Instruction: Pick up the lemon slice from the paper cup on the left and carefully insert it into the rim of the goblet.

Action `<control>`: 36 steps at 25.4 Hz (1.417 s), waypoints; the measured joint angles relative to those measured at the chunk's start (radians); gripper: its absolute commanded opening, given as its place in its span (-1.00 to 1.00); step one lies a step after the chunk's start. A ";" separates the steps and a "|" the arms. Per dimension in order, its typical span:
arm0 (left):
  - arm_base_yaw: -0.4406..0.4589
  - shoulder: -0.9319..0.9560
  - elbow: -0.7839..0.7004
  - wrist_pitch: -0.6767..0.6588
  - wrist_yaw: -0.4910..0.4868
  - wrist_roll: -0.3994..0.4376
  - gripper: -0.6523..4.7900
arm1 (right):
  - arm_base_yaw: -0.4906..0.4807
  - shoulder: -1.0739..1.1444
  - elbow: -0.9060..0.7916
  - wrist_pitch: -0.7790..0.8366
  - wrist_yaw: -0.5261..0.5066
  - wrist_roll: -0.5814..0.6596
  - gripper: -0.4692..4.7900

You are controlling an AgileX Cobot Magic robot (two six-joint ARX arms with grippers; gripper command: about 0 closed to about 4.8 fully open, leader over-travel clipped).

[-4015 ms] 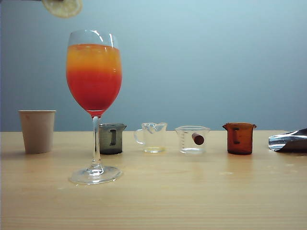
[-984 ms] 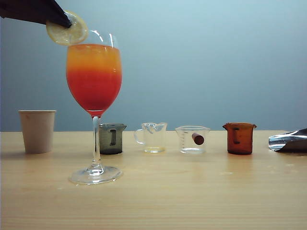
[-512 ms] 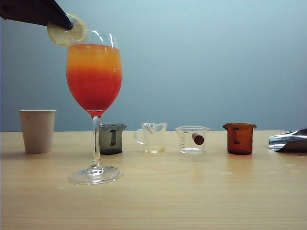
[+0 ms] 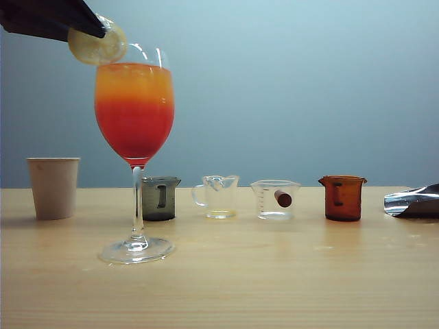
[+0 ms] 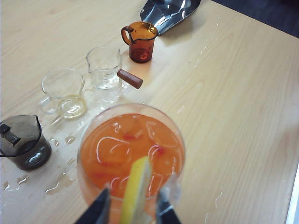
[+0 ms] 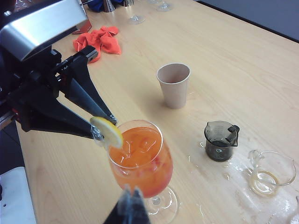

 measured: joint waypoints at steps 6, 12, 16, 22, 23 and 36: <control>0.000 0.000 0.000 0.008 0.019 -0.021 -0.14 | 0.000 0.000 0.000 0.000 0.000 0.000 -0.83; 0.000 0.000 0.000 0.054 0.023 -0.028 0.39 | 0.000 0.000 0.000 0.000 0.000 -0.003 -0.83; 0.000 -0.016 0.000 0.129 0.009 -0.066 0.39 | 0.000 0.000 0.000 0.000 0.000 -0.003 -0.83; 0.000 -0.101 0.000 0.269 -0.124 -0.106 -0.67 | -0.001 0.000 0.000 0.000 0.009 -0.003 -0.83; 0.000 -0.113 0.000 0.273 -0.129 -0.108 -0.78 | -0.001 -0.001 0.000 -0.001 0.021 -0.003 -0.83; 0.000 -0.348 -0.002 0.256 -0.254 -0.326 -0.78 | -0.299 -0.211 -0.098 -0.058 0.049 -0.010 -0.83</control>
